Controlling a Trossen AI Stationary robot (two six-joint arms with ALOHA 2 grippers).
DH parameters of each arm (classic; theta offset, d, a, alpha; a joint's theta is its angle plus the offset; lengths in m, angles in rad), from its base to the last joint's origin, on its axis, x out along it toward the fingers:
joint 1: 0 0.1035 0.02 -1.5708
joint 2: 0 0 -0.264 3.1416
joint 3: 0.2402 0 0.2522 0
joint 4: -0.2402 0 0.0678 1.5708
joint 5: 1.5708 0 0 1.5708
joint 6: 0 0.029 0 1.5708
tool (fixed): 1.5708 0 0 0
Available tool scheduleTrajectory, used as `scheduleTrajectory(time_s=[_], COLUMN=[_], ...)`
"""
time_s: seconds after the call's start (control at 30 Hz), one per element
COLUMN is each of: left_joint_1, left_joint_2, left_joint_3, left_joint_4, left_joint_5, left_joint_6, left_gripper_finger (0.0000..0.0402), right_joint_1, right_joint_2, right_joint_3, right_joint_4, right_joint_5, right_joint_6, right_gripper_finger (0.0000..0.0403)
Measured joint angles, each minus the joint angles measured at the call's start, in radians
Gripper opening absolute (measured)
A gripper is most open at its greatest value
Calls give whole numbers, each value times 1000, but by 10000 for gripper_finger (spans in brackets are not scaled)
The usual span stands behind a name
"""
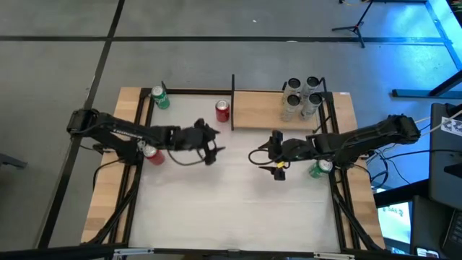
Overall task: Place canned beverage on shelf
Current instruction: Put the right red soda can on the shelf
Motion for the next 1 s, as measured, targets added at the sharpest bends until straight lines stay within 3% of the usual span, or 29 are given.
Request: scheduleTrajectory(time_s=[0.23,0.47,0.6,0.83,1.0], left_joint_1=[132,199,214,245,242], left_joint_2=[0,0,0,0,0], left_joint_3=[0,0,0,0,0], left_joint_4=[38,65,66,76,94], left_joint_5=[43,80,89,18,37], left_joint_6=[167,264,269,269,251], left_gripper_finger=[318,318,333,392,393], right_joint_1=[-2,-2,-3,-2,-3], right_joint_2=[0,0,0,0,0], right_joint_3=[-132,-159,-136,-81,-78], right_joint_4=[208,257,277,276,273], right_joint_5=[-2,-2,-2,-36,-33], right_joint_6=[-49,-108,-134,-100,-137], right_gripper_finger=[353,353,353,353,353])
